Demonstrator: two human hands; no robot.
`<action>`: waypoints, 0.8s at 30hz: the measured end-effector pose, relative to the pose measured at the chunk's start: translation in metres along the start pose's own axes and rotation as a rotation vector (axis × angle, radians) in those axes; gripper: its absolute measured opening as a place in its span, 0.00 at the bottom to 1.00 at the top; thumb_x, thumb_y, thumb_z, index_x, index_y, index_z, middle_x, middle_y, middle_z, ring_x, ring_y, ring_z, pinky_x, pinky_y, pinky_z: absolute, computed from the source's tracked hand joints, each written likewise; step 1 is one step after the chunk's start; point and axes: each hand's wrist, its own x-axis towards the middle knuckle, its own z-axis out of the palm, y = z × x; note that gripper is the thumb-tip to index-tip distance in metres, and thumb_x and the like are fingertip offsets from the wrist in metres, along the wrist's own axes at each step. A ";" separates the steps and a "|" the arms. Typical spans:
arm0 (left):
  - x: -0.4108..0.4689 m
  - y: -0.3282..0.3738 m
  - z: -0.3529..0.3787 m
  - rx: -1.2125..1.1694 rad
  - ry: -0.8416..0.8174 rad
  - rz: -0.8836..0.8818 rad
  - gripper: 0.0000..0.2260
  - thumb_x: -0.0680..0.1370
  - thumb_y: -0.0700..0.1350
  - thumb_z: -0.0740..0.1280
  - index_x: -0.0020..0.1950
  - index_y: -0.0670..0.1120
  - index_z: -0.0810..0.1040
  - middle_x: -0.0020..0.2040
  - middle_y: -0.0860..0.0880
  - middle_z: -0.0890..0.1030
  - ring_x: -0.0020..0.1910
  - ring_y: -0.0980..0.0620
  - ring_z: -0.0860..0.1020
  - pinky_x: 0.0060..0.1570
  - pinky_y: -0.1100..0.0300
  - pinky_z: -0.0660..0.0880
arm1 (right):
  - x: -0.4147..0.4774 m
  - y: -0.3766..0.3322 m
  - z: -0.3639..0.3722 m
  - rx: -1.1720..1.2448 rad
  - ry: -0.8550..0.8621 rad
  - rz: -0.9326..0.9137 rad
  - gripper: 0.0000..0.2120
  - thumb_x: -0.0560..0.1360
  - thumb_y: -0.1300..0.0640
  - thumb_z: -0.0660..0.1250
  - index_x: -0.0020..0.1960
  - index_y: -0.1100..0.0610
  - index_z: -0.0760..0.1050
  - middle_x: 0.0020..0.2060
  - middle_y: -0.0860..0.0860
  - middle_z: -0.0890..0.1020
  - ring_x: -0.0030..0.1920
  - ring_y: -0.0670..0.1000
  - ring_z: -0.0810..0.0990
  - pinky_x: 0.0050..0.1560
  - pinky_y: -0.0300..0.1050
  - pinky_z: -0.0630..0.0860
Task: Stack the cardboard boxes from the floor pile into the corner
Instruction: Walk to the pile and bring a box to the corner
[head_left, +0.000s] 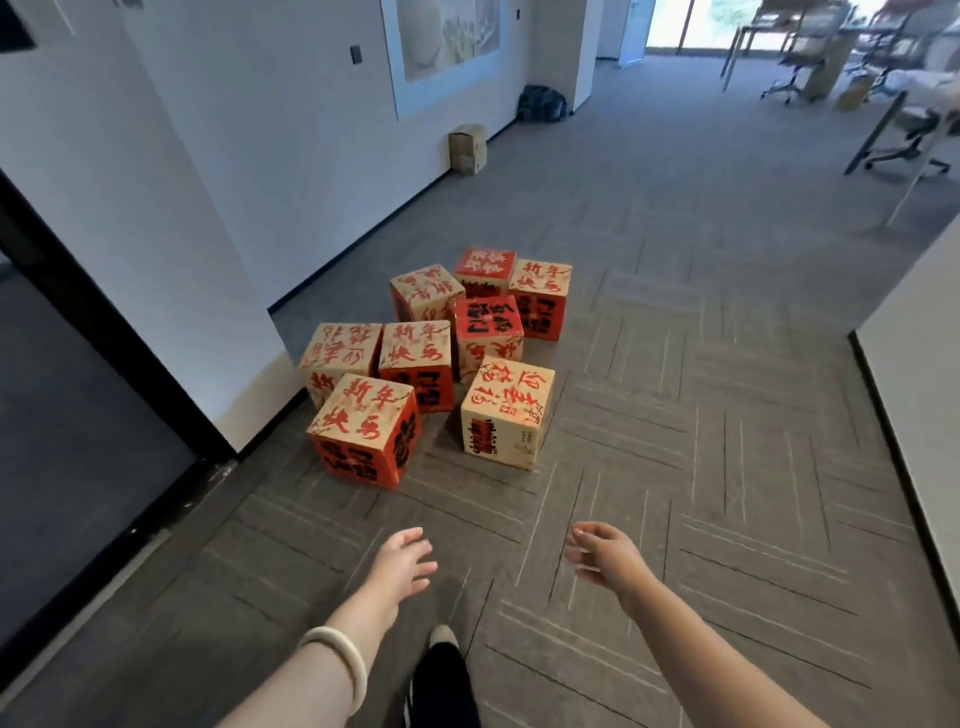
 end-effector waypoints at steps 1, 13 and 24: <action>0.024 0.015 0.005 0.004 -0.014 -0.007 0.16 0.80 0.37 0.59 0.69 0.42 0.67 0.58 0.43 0.75 0.50 0.45 0.77 0.41 0.59 0.72 | 0.020 -0.010 -0.001 0.009 0.013 0.009 0.04 0.78 0.59 0.62 0.51 0.56 0.75 0.43 0.53 0.80 0.42 0.52 0.78 0.39 0.42 0.75; 0.249 0.221 0.047 0.223 -0.094 -0.020 0.18 0.80 0.38 0.60 0.70 0.44 0.66 0.65 0.41 0.73 0.60 0.45 0.75 0.55 0.53 0.75 | 0.214 -0.145 0.009 0.108 0.104 0.127 0.07 0.78 0.59 0.63 0.55 0.58 0.74 0.41 0.53 0.80 0.39 0.51 0.78 0.38 0.43 0.74; 0.463 0.318 0.140 0.349 -0.059 -0.143 0.19 0.80 0.41 0.62 0.71 0.46 0.66 0.67 0.43 0.70 0.66 0.45 0.70 0.60 0.54 0.70 | 0.456 -0.222 -0.024 0.055 0.163 0.274 0.12 0.78 0.58 0.63 0.60 0.60 0.71 0.46 0.55 0.79 0.41 0.50 0.78 0.37 0.41 0.75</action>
